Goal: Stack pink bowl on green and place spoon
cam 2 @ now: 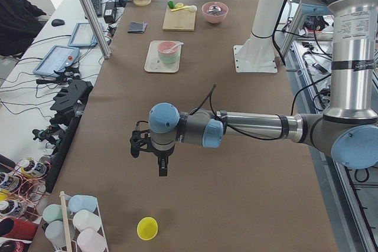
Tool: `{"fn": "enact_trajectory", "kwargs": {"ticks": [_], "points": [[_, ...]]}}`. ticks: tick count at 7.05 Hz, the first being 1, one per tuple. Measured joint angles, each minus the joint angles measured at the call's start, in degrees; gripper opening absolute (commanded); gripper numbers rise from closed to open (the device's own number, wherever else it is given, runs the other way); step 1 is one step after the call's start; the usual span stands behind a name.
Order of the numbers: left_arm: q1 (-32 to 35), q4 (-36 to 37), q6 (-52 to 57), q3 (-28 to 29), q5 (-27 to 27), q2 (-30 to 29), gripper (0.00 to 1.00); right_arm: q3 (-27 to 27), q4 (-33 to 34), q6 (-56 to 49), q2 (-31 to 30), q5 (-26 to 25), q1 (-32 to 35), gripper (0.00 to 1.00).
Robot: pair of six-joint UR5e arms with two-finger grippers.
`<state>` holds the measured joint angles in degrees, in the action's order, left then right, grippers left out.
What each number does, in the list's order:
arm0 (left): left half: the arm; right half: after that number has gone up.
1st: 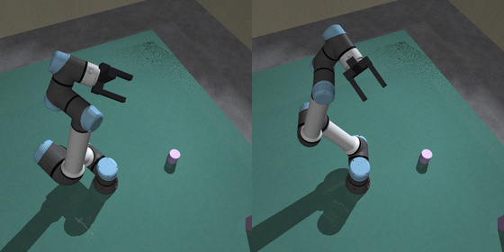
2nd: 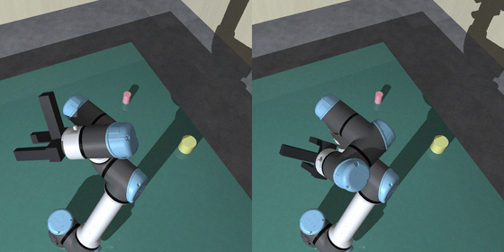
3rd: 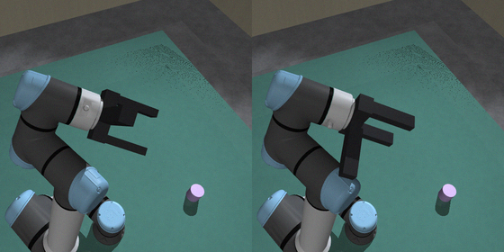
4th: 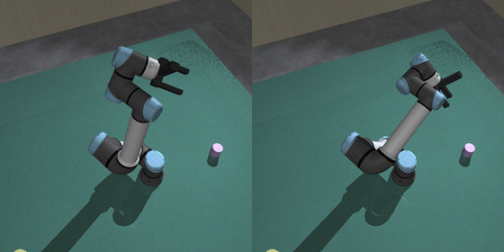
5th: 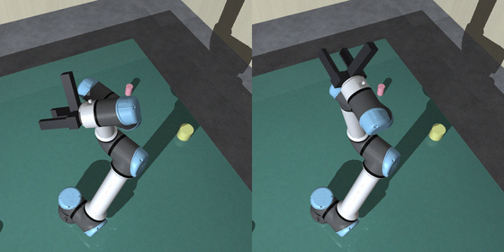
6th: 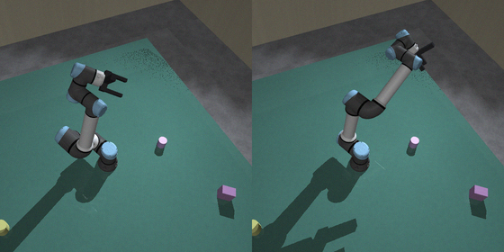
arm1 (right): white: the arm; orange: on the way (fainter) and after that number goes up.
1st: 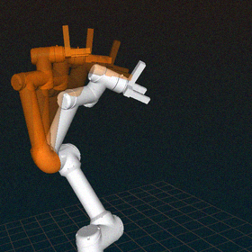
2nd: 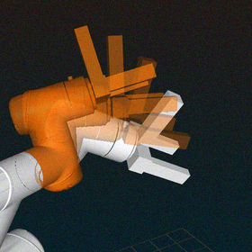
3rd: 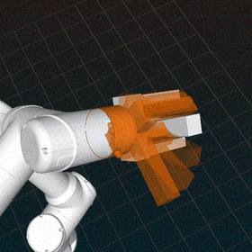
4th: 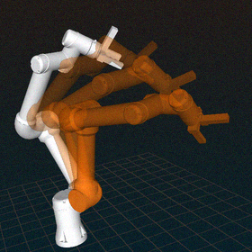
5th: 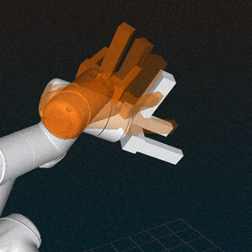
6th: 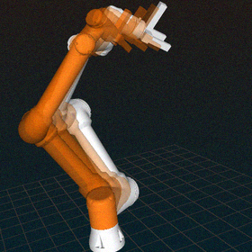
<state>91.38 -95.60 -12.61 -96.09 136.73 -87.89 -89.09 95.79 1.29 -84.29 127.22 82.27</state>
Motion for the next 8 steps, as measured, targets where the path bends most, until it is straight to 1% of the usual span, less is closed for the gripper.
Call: {"fn": "enact_trajectory", "kwargs": {"ticks": [2, 4, 6, 8], "points": [[-1.1, 0.2, -1.7, 2.6, 0.0, -3.6, 0.98, -0.2, 0.0, 0.0, 0.0, 0.7, 0.5, 1.00], [-1.9, -0.7, -1.6, 4.3, -0.1, -5.4, 0.98, -0.4, 0.0, -0.1, -0.1, 3.4, 2.2, 1.00], [-2.0, -0.9, -1.6, 4.4, -0.1, -5.5, 0.98, -0.4, 0.0, 0.0, -0.2, 5.1, 2.9, 1.00], [-2.1, -0.9, -1.6, 4.7, -0.1, -5.2, 0.98, -0.5, 0.0, -0.1, -0.2, 5.4, 3.0, 1.00]]}}
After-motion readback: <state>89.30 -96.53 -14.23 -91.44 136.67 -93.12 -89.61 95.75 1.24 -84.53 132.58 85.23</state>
